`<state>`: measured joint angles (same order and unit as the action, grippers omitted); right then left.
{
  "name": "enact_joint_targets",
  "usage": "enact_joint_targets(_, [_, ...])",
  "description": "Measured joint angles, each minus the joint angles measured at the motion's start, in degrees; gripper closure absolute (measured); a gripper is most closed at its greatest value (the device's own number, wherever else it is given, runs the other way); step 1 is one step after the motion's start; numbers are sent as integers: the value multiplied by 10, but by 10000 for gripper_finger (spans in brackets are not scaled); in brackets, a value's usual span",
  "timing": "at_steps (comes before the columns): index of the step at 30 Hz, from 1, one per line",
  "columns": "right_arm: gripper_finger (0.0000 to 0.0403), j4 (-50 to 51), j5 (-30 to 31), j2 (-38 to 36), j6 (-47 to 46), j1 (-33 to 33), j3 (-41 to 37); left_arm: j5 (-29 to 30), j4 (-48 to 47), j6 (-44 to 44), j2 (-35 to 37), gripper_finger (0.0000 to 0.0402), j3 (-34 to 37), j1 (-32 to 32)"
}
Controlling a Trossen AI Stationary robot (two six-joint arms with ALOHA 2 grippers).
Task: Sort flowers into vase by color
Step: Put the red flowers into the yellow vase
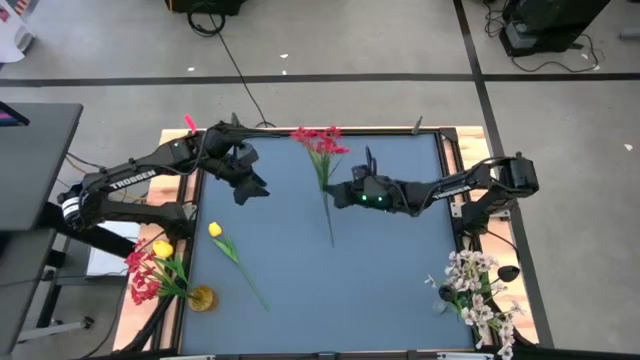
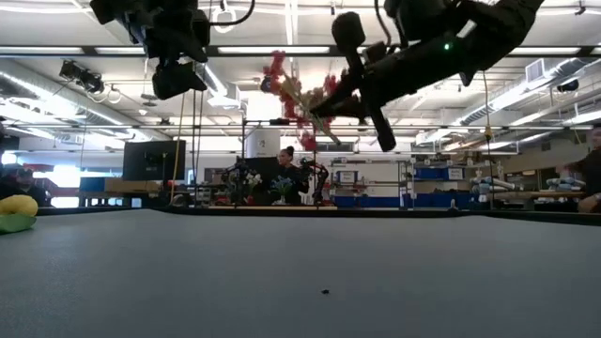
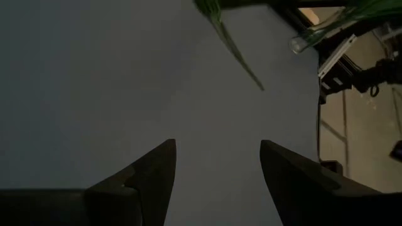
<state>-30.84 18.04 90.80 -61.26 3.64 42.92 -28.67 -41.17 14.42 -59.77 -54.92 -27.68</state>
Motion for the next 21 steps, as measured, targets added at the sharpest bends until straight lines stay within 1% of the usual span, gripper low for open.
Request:
enact_joint_targets(3, [396,-24,44,0,42,-25,0,5,14,-23,0,166,0,7])
enact_joint_targets(6, [396,-58,76,0,70,-42,0,5,25,-11,5,166,0,12])
enact_joint_targets(10, [396,-141,107,0,104,-60,0,-7,42,-7,34,166,0,14])
enact_joint_targets(16, [396,-236,109,0,176,-71,2,-8,109,-5,78,166,0,14])
enact_joint_targets(18, [396,-235,105,0,202,-74,16,-8,134,-5,83,166,0,14])
enact_joint_targets(21, [396,-222,77,0,246,-74,50,-16,165,-18,86,166,0,17])
